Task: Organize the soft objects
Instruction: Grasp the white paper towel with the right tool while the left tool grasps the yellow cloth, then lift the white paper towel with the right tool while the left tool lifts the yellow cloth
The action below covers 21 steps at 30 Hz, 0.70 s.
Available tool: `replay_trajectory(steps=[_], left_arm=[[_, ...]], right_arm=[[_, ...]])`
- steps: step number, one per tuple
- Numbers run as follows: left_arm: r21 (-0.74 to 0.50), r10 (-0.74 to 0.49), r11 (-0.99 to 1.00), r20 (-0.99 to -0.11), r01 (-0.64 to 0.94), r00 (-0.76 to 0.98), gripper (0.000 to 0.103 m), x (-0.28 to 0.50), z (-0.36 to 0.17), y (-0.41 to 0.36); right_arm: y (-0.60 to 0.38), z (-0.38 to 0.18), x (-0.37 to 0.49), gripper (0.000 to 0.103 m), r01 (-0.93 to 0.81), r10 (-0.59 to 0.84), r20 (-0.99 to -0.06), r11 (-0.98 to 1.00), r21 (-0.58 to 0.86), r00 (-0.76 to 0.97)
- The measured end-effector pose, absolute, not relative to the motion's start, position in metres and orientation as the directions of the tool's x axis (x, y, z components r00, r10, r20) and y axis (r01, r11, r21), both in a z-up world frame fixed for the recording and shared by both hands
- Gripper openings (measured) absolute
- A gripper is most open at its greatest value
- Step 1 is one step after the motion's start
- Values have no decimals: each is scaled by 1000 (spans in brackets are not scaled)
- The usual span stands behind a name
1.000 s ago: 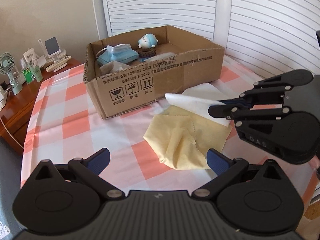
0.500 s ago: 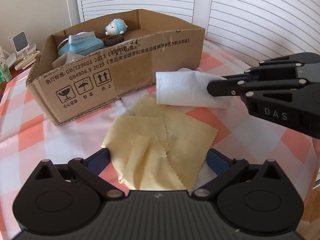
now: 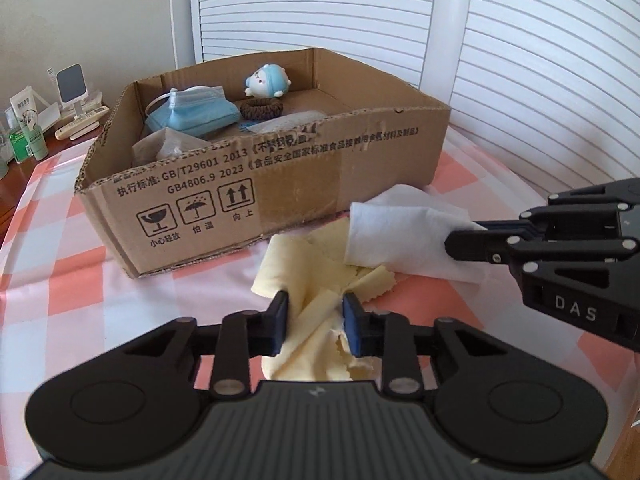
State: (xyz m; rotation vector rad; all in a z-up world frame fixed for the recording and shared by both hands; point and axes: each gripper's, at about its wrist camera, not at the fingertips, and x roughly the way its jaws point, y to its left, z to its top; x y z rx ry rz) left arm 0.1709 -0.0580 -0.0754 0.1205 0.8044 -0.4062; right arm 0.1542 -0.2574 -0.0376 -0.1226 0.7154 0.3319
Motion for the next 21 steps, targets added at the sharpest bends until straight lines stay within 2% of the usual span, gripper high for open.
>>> replay_trajectory(steps=[2,5,7,13,18,20,21], left_arm=[[-63,-318,915,-720,399,616,24,172,-75,-55],[-62,-318,915,-720,400,617,24,173,-75,-55],[-61,-317,915,-720,400,617,24,174,-75,-56],[-56,-318,914,-717,402,621,24,175,-75,-56],[-47,-308,917,-715,396,628,25,178,-76,-58],[-63,-315,918,-715,391,624,23,179,-75,-56],[-70,-318,919,-715,389,622,21,179,-75,-54]], right_arm=[[-257,-39,155,7,-348,266,-666,937,11,697],[-256,-42,156,14,-362,280,-676,932,21,681],[-254,-44,156,23,-371,284,-679,928,19,677],[-247,-51,161,25,-404,301,-696,915,18,651],[-239,-54,164,25,-430,298,-700,902,-14,649],[-237,-54,163,21,-436,293,-701,899,-28,650],[-236,-54,164,15,-438,289,-702,898,-35,651]])
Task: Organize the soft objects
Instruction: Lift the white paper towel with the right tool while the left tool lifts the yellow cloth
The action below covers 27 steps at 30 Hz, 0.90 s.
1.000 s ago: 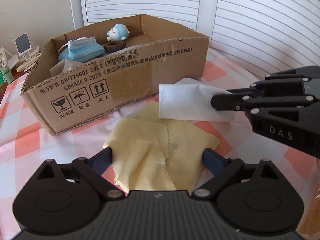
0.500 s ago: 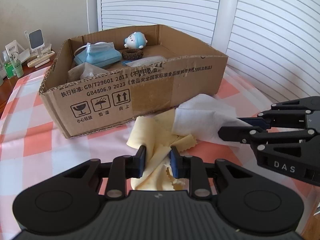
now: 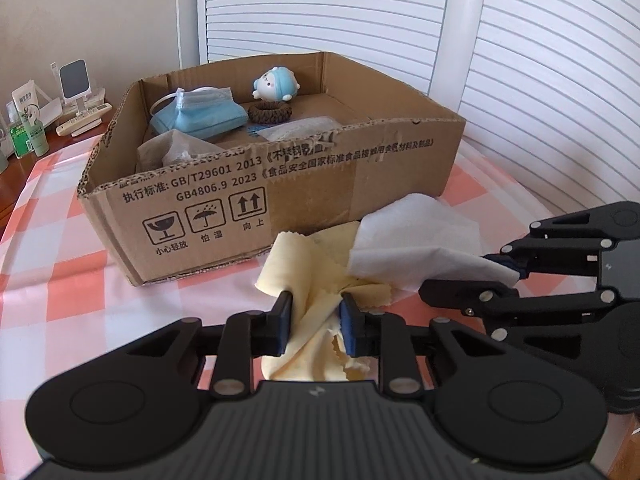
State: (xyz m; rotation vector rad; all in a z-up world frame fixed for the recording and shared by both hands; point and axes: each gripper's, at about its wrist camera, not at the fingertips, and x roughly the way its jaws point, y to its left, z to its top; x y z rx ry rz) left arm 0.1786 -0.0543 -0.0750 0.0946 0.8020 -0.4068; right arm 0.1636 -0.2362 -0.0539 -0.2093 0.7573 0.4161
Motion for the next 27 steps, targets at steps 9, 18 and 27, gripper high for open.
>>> replay_trajectory(steps=[9,18,27], left_arm=[[-47,-307,916,-723,399,619,11,165,-64,-38],[-1,-309,892,-732,453,607,11,135,-39,-25],[22,-329,873,-712,487,621,11,111,-8,-18]], right_arm=[[-240,-36,152,10,-439,279,-675,896,-73,683],[-244,-6,131,8,-443,249,-639,882,-162,728],[-240,18,109,6,-474,260,-619,856,-209,741]])
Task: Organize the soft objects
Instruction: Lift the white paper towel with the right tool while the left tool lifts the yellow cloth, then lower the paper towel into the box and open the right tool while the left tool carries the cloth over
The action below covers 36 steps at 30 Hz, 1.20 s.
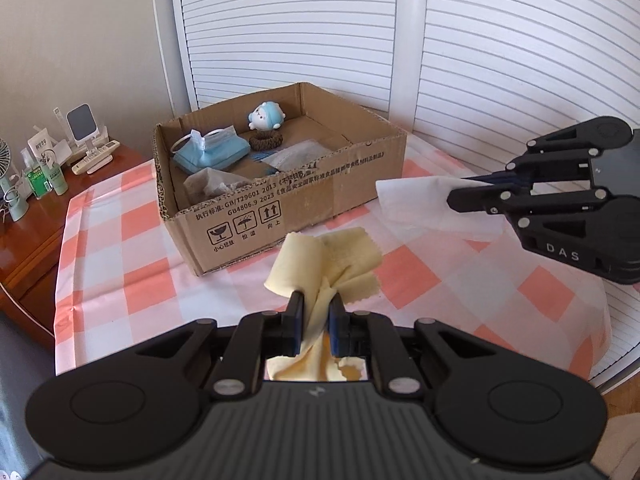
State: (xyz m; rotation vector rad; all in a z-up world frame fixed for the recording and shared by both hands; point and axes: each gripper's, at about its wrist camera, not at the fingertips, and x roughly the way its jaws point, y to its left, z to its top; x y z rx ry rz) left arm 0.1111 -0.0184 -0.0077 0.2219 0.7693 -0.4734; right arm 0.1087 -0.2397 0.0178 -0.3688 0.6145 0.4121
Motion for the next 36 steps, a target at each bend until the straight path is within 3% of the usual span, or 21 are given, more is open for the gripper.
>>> replay_trajectory(steps=[15,22,30,32,34,36], left_arm=[[42,-330,875,-677,482,658,11,115,22,-12],[34,-335,878,-669,477,663,11,127,26,-9],[31,-325,888,-665,460,672,11,148,30,-10],[33,-322,889,-664,456,675,11,154,32,-10],[36,-315,892,-665,451,677,11,159,32,-10],[39,-309,894,-666,446,679,11,164,33,-11]], right_arm=[[-238,79,129,6,-457,261,-539,848,-269,801],[-237,112,183,6,-451,282,-515,860,-239,809],[-215,105,257,7,-434,246,-516,856,-281,820],[-209,98,281,16,-430,242,-540,866,-256,807],[-206,87,299,52,-443,258,-570,871,-214,780],[-205,75,307,68,-430,254,-581,883,-186,773]])
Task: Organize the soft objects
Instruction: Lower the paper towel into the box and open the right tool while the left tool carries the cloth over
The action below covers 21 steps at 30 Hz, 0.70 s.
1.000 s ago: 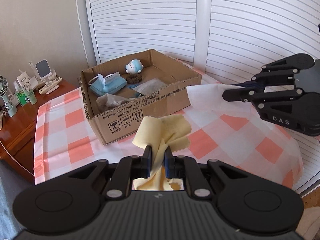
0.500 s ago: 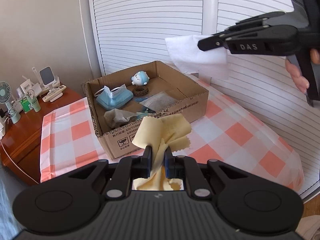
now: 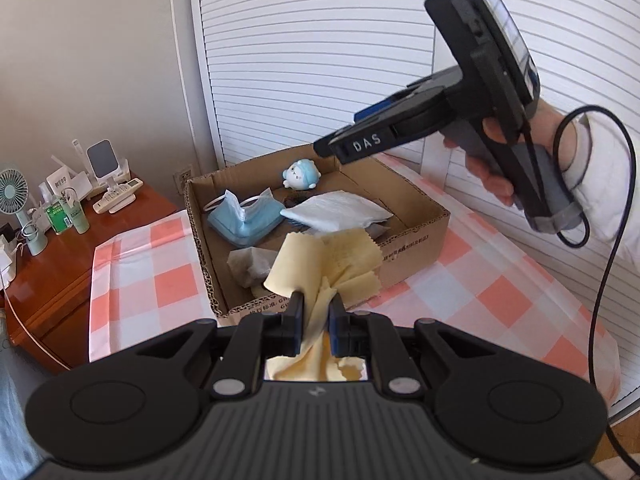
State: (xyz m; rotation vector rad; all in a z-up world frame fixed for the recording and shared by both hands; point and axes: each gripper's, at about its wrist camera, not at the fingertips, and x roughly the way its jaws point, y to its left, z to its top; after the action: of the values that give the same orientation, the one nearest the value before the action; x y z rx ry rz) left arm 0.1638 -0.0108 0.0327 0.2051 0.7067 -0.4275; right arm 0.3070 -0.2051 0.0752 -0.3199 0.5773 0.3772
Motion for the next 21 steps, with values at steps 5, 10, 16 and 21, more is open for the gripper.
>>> replay_trajectory(steps=[5,10,16,21], left_arm=[[45,-304,895,-664,443,683,11,175,34,-12],[42,-302,900,-659,434,689,11,190,39,-12],[49,-289,905,-657,422,696,11,211,45,-16],[59,-272,910,-659,409,701,11,230,46,-20]], right_arm=[[-220,52,308,87,-405,288,-614,913,-57,735],[-241,46,292,103,-352,283,-630,936,16,723],[-255,47,262,103,-294,254,-639,955,46,726],[-260,46,243,103,-250,230,-650,966,64,724]])
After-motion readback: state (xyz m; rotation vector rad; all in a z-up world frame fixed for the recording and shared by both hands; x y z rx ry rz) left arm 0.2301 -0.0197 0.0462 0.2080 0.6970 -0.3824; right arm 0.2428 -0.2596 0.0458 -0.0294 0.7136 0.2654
